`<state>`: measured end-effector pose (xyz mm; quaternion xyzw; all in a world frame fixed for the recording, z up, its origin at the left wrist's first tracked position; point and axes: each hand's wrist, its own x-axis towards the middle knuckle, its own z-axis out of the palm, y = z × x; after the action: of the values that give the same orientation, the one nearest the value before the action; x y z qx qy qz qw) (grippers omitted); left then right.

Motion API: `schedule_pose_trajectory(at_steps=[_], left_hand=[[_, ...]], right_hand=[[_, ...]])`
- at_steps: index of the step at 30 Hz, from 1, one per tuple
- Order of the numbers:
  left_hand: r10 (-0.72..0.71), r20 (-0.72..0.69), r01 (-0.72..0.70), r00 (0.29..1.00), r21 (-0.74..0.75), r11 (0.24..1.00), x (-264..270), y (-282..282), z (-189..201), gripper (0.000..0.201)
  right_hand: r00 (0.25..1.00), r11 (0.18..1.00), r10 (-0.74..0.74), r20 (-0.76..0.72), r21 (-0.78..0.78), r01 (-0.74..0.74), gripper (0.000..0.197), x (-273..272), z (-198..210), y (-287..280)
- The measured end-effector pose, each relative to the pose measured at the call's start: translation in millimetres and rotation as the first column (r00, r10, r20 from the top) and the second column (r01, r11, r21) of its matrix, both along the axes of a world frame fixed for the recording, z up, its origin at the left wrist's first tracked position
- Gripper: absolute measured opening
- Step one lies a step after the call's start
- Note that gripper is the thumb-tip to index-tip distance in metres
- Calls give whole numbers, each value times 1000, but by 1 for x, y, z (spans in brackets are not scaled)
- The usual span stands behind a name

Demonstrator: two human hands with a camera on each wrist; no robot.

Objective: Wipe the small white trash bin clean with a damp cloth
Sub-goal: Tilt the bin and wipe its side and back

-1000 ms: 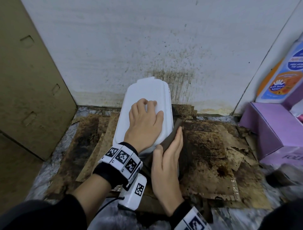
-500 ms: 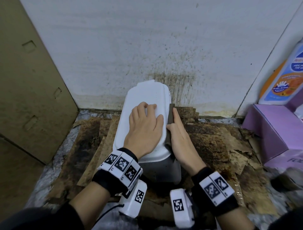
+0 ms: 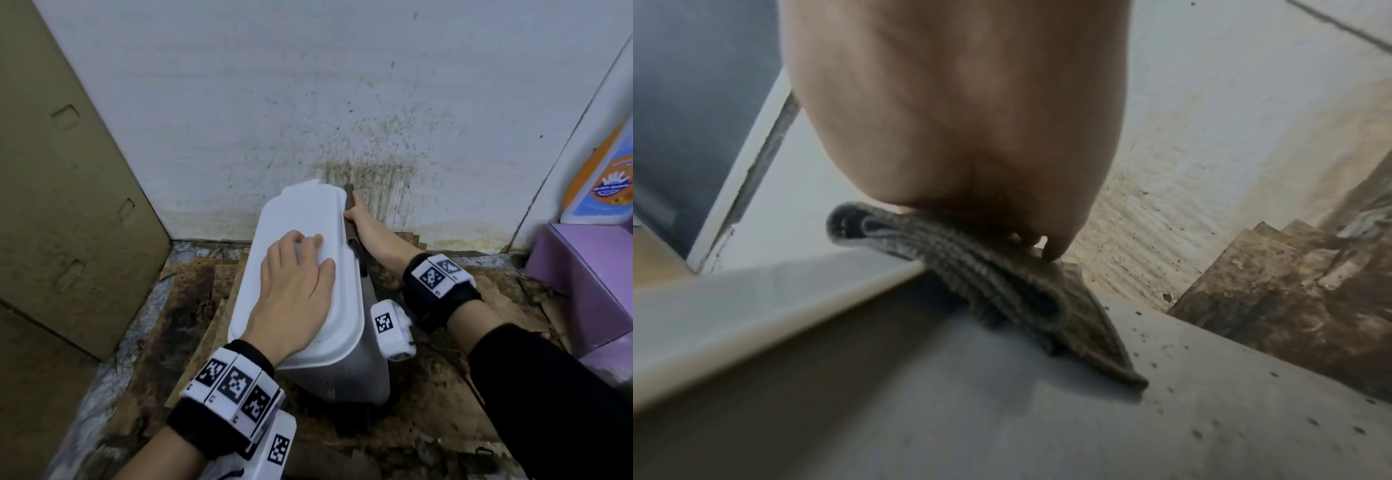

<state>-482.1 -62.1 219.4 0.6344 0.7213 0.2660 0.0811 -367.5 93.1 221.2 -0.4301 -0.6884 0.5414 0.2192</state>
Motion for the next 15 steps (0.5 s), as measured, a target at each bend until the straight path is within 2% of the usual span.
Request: schedule_pose_trajectory(at_steps=[3,8,15], left_hand=[[4,2,-4,1000,2,1000,0,1,0,41],[9,-1,-9,1000,13,1000,2,2,-1,40],[29,19,-30,999,21,999,-2,0,-3,41]], right_hand=[[1000,1000,0,-21,31,1,55,-1,4,-1],[999,1000,0,-36,16,1,64,15,-15,-44],[941,990,-143,-306,-38,138,56,21,-30,-132]])
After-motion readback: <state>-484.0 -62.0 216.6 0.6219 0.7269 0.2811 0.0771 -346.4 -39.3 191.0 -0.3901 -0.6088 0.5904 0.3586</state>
